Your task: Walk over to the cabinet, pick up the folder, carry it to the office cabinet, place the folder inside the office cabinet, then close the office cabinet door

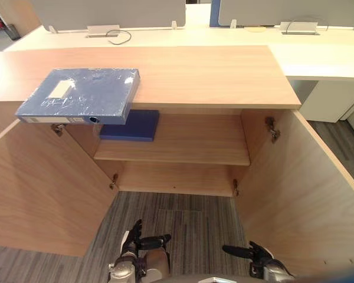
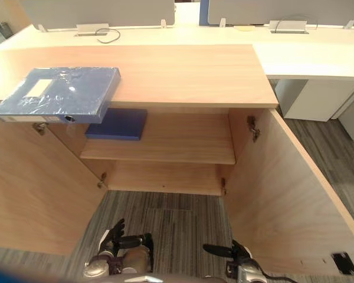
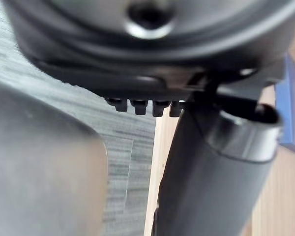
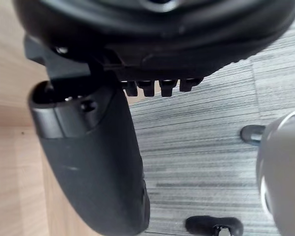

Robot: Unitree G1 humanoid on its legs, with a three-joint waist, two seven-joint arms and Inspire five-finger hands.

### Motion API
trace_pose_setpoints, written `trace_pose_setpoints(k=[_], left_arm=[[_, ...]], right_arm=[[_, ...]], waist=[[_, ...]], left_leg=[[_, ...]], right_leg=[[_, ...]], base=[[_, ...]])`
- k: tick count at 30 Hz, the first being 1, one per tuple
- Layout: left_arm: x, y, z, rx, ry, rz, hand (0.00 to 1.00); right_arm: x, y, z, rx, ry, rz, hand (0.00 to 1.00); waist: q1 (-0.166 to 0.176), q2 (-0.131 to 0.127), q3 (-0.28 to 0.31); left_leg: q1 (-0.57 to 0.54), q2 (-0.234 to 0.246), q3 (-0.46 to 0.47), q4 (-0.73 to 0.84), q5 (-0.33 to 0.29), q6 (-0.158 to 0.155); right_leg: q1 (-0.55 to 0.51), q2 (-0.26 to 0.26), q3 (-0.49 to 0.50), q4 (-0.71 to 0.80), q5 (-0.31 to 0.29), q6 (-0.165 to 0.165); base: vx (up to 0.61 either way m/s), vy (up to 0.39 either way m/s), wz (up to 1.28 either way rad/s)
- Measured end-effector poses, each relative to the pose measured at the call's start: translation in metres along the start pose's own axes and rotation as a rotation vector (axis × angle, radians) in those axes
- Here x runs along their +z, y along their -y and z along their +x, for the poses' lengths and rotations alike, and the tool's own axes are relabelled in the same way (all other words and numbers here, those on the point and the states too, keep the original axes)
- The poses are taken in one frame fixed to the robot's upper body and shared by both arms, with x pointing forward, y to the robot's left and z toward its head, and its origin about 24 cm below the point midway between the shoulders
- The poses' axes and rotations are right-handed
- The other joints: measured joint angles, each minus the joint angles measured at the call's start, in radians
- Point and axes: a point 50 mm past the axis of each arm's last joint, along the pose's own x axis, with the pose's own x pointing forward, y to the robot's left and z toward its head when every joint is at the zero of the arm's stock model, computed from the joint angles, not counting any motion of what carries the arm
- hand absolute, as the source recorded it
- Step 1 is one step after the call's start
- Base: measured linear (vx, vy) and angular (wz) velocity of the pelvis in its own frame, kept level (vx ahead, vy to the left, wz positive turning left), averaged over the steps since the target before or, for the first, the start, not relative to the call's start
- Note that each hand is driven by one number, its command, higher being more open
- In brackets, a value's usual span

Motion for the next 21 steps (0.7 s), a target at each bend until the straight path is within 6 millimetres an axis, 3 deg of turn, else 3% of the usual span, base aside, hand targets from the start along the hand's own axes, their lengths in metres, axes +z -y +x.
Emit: trace_pose_setpoints(k=[1, 2, 6, 8, 9, 11, 12, 13, 14, 15, 17, 18, 19, 21], left_arm=[[-0.002, -0.003, 0.000, 0.008, -0.004, 0.007, 1.00], [-0.003, -0.004, 0.000, 0.011, -0.014, -0.004, 1.00], [-0.012, -0.002, -0.002, 0.013, -0.048, -0.004, 1.00], [-0.017, 0.003, -0.004, -0.004, -0.067, -0.004, 1.00], [-0.019, 0.005, -0.006, -0.010, -0.071, -0.009, 1.00], [-0.020, 0.004, -0.006, -0.012, -0.072, -0.005, 1.00], [-0.022, 0.000, -0.006, -0.006, -0.082, 0.002, 1.00], [-0.024, -0.002, -0.006, -0.002, -0.090, 0.006, 1.00], [-0.024, -0.004, -0.006, 0.000, -0.092, 0.010, 1.00], [-0.024, -0.006, -0.005, -0.002, -0.102, 0.013, 1.00], [-0.026, -0.008, -0.005, -0.008, -0.113, -0.001, 1.00], [-0.027, -0.013, -0.005, -0.010, -0.117, -0.022, 1.00], [-0.026, -0.010, -0.004, -0.021, -0.121, -0.048, 1.00], [-0.036, -0.003, -0.008, -0.038, -0.168, -0.166, 1.00]], right_arm=[[0.004, -0.008, 0.001, 0.020, 0.010, 0.001, 1.00], [0.007, -0.011, 0.001, 0.029, 0.018, 0.003, 1.00], [0.009, -0.022, 0.001, 0.062, 0.043, 0.016, 1.00], [0.002, -0.018, 0.000, 0.054, 0.016, 0.027, 1.00], [-0.006, -0.015, -0.001, 0.043, -0.012, 0.053, 1.00], [-0.009, -0.013, -0.001, 0.043, -0.029, 0.071, 1.00], [-0.008, -0.010, -0.001, 0.036, -0.020, 0.081, 1.00], [-0.010, -0.011, -0.002, 0.042, -0.022, 0.084, 1.00], [-0.009, -0.013, -0.002, 0.048, -0.020, 0.081, 1.00], [-0.008, -0.015, -0.002, 0.058, -0.010, 0.082, 1.00], [-0.006, -0.018, -0.002, 0.076, 0.004, 0.074, 1.00], [-0.008, -0.020, -0.002, 0.086, -0.003, 0.065, 1.00], [-0.010, -0.019, -0.002, 0.085, -0.008, 0.060, 1.00], [-0.015, -0.011, -0.003, 0.068, -0.027, 0.061, 1.00]], waist=[[0.004, -0.013, -0.005], [0.007, -0.013, -0.005], [0.010, 0.003, -0.019], [0.007, 0.018, -0.028], [0.009, 0.025, -0.031], [0.009, 0.007, -0.021], [0.002, 0.004, -0.025], [-0.002, 0.001, -0.031], [-0.002, -0.004, -0.031], [-0.007, -0.004, -0.031], [-0.014, 0.002, -0.028], [-0.014, -0.020, -0.031], [-0.015, -0.023, -0.031], [-0.013, 0.009, -0.050]], left_leg=[[0.014, -0.014, 0.003, -0.024, 0.002, 0.002], [0.025, -0.018, 0.005, -0.036, 0.002, 0.003], [0.136, -0.071, 0.018, -0.177, 0.032, 0.043], [0.176, -0.095, 0.027, -0.226, 0.041, 0.056], [0.211, -0.114, 0.039, -0.258, 0.043, 0.068], [0.275, -0.147, 0.050, -0.301, 0.042, 0.087], [0.312, -0.154, 0.047, -0.328, 0.044, 0.095], [0.325, -0.153, 0.046, -0.344, 0.044, 0.097], [0.329, -0.148, 0.043, -0.348, 0.044, 0.097], [0.331, -0.133, 0.033, -0.348, 0.044, 0.097], [0.328, -0.104, 0.011, -0.340, 0.041, 0.091], [0.324, -0.113, -0.003, -0.330, 0.032, 0.075], [0.331, -0.115, -0.017, -0.329, 0.025, 0.064], [0.330, -0.080, -0.028, -0.335, 0.024, 0.050]], right_leg=[[0.000, -0.018, 0.005, 0.001, 0.019, 0.019], [0.002, -0.022, 0.008, 0.004, 0.029, 0.018], [0.016, -0.083, 0.022, 0.063, 0.068, 0.051], [-0.023, -0.123, 0.040, 0.164, 0.069, 0.054], [-0.070, -0.161, 0.056, 0.289, 0.072, 0.060], [-0.147, -0.242, 0.053, 0.510, 0.099, 0.025], [-0.182, -0.289, 0.024, 0.613, 0.108, -0.044], [-0.205, -0.309, -0.026, 0.618, 0.051, -0.055], [-0.219, -0.305, -0.035, 0.602, 0.026, -0.041], [-0.249, -0.264, -0.019, 0.542, -0.013, -0.002], [-0.273, -0.165, 0.056, 0.389, -0.024, 0.022], [-0.270, -0.124, 0.106, 0.242, 0.006, 0.013], [-0.254, -0.122, 0.095, 0.233, 0.001, 0.000], [-0.225, -0.083, 0.072, 0.170, 0.024, -0.015]], base=[[0.26, 0.145, 0.16], [0.22, 0.135, 0.07], [0.17, 0.091, 0.06], [0.15, 0.129, -0.05], [0.14, 0.160, -0.19], [0.12, 0.154, -0.13], [0.10, 0.152, 0.02], [0.08, 0.132, 0.07], [0.04, 0.073, 0.13], [0.00, 0.008, 0.17], [-0.01, -0.044, 0.34], [-0.01, -0.126, 0.40], [0.02, -0.154, 0.34], [0.03, -0.145, 0.12]])
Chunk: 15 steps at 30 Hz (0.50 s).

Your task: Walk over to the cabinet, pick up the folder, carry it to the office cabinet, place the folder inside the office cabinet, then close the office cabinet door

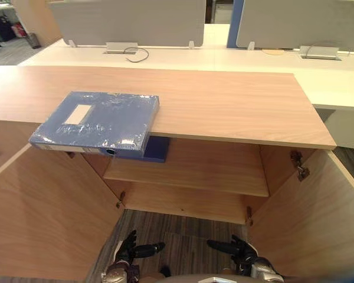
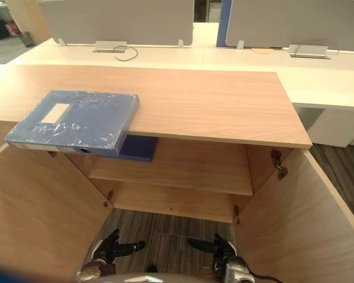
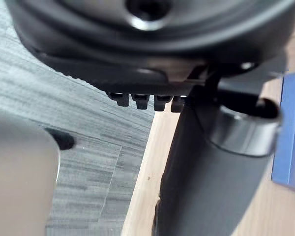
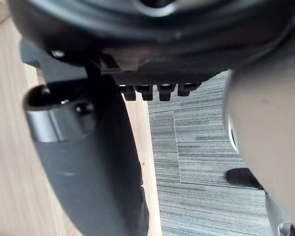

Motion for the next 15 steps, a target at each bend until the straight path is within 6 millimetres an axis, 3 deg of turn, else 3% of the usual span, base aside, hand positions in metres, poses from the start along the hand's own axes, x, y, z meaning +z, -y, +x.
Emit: trace_pose_setpoints(k=[3, 7, 10, 15], left_arm=[[-0.012, -0.001, -0.008, 0.008, -0.002, -0.326, 1.00], [-0.011, -0.008, -0.027, 0.006, 0.099, -0.647, 1.00], [0.008, -0.002, -0.040, -0.050, 0.214, -0.787, 1.00], [0.046, -0.012, -0.049, -0.052, 0.389, -0.860, 1.00]], right_arm=[[-0.007, 0.006, -0.002, -0.012, -0.030, -0.002, 1.00], [-0.022, 0.008, -0.005, -0.018, -0.077, -0.012, 1.00], [-0.025, 0.006, -0.005, -0.006, -0.093, -0.067, 1.00], [-0.022, 0.000, -0.004, 0.017, -0.092, -0.150, 1.00]], waist=[[-0.001, 0.014, -0.014], [0.014, -0.012, -0.037], [0.034, -0.022, -0.047], [0.045, -0.002, -0.064]], left_leg=[[-0.012, 0.039, -0.016, -0.018, 0.002, -0.024], [-0.025, 0.067, -0.044, -0.047, 0.006, -0.042], [-0.023, 0.066, -0.049, -0.062, 0.006, -0.043], [-0.016, 0.059, -0.044, -0.065, 0.006, -0.043]], right_leg=[[0.026, 0.051, -0.024, -0.084, 0.028, -0.018], [0.053, 0.090, -0.061, -0.172, 0.053, -0.029], [0.076, 0.096, -0.072, -0.215, 0.063, -0.027], [0.103, 0.095, -0.070, -0.252, 0.081, -0.028]], base=[[0.01, -0.145, 0.10], [0.05, -0.095, 0.21], [0.09, -0.031, 0.11], [0.05, -0.001, 0.00]])
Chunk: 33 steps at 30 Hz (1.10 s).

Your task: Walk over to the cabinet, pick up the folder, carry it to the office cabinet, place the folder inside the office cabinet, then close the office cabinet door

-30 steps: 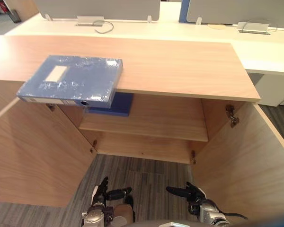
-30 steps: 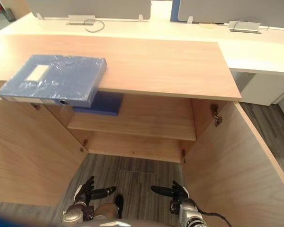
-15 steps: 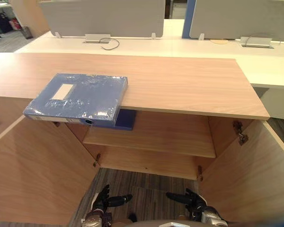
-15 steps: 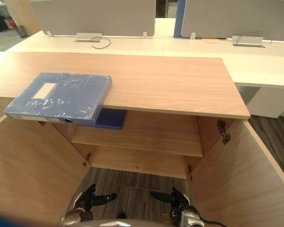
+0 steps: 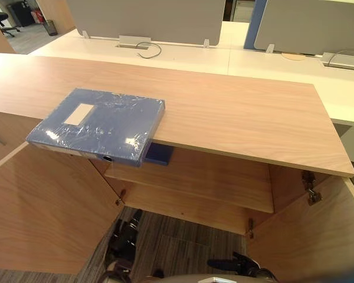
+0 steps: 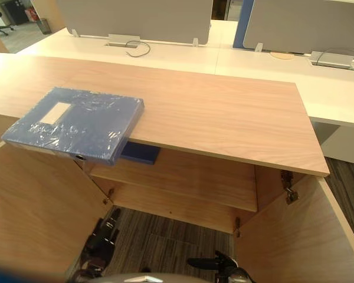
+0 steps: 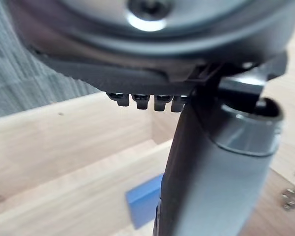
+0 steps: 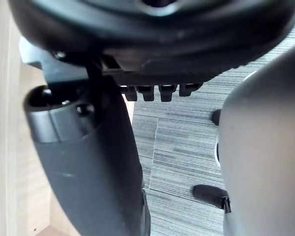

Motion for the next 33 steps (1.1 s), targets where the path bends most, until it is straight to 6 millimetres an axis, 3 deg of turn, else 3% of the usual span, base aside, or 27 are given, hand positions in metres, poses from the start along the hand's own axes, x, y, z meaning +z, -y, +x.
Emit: trace_pose_setpoints(k=[4, 9, 12, 21, 25, 33], left_arm=[[0.039, 0.003, -0.002, 0.023, 0.169, 0.006, 1.00], [0.092, 0.008, -0.015, 0.116, 0.411, 0.409, 1.00], [0.115, 0.015, -0.029, 0.196, 0.556, 0.538, 1.00], [0.142, 0.031, -0.054, 0.449, 0.784, 0.933, 1.00], [0.154, 0.054, -0.067, 0.535, 0.943, 1.162, 1.00], [0.155, 0.106, -0.077, 0.401, 1.206, 1.426, 1.00]], right_arm=[[-0.002, -0.001, 0.000, 0.002, -0.006, 0.002, 1.00], [-0.008, 0.000, -0.002, -0.002, -0.019, 0.012, 1.00], [-0.014, 0.002, -0.003, -0.009, -0.033, 0.041, 1.00], [-0.026, 0.004, -0.005, -0.016, -0.062, 0.046, 1.00], [-0.025, 0.003, -0.005, -0.015, -0.059, 0.016, 1.00], [-0.023, 0.006, -0.004, -0.023, -0.046, -0.002, 1.00]], waist=[[0.024, 0.001, 0.000], [0.047, 0.002, -0.003], [0.063, 0.005, -0.017], [0.092, 0.001, -0.033], [0.093, 0.001, -0.034], [0.090, 0.012, -0.037]], left_leg=[[0.005, 0.001, 0.000, 0.000, 0.000, 0.000], [-0.008, -0.002, -0.025, 0.001, 0.003, 0.004], [-0.025, -0.009, -0.037, 0.004, 0.005, 0.006], [-0.041, -0.010, -0.064, 0.005, 0.013, 0.002], [-0.043, -0.010, -0.063, 0.005, 0.013, 0.002], [-0.061, -0.009, -0.062, 0.009, 0.014, 0.002]], right_leg=[[0.007, 0.001, -0.002, -0.002, 0.001, -0.001], [0.006, 0.000, -0.025, -0.003, 0.004, -0.001], [0.005, 0.000, -0.034, -0.007, 0.004, -0.001], [0.002, 0.005, -0.056, -0.007, 0.002, -0.003], [-0.001, 0.005, -0.055, -0.006, 0.002, -0.003], [-0.028, 0.004, -0.046, 0.013, -0.005, -0.008]], base=[[0.00, 0.000, 0.00], [-0.04, -0.012, 0.13], [-0.06, -0.014, 0.15], [-0.01, -0.035, 0.09], [0.00, -0.008, 0.00], [0.00, -0.004, 0.00]])
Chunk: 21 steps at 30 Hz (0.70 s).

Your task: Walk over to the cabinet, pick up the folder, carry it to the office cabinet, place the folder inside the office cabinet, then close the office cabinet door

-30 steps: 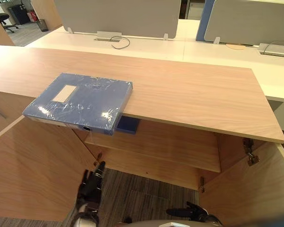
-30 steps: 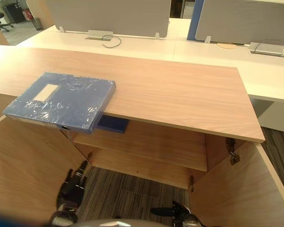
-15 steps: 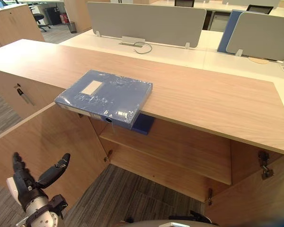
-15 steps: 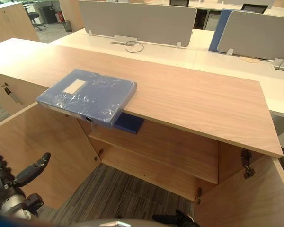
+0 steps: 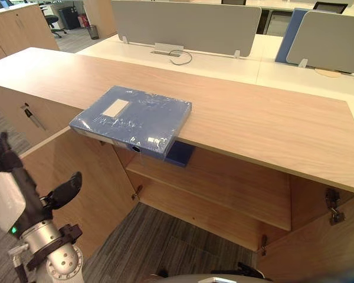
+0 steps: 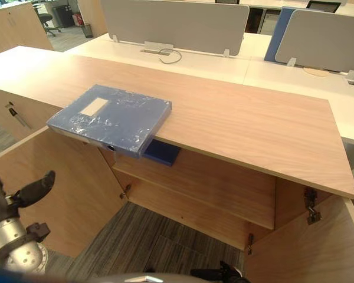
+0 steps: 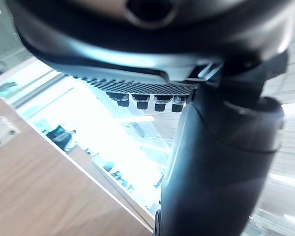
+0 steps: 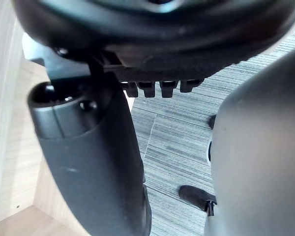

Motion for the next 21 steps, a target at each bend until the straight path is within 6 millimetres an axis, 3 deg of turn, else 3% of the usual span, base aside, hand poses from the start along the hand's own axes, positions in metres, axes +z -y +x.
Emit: trace_pose_setpoints(k=[9, 21], left_arm=[[0.025, -0.005, 0.025, -0.032, 0.370, 0.196, 1.00], [0.043, -0.003, 0.058, -0.010, 0.617, 0.328, 1.00]], right_arm=[[0.008, 0.000, 0.001, 0.009, 0.019, -0.076, 1.00], [0.009, 0.003, 0.001, 0.007, 0.028, -0.084, 1.00]], waist=[[-0.004, 0.014, 0.004], [-0.004, 0.015, -0.002]], left_leg=[[-0.001, 0.009, 0.015, 0.001, 0.001, -0.001], [-0.001, 0.024, 0.041, -0.006, 0.007, -0.011]], right_leg=[[-0.020, 0.004, 0.020, 0.014, -0.004, -0.006], [-0.054, 0.013, 0.052, 0.050, -0.010, -0.016]], base=[[-0.01, -0.023, -0.06], [-0.03, -0.022, -0.08]])
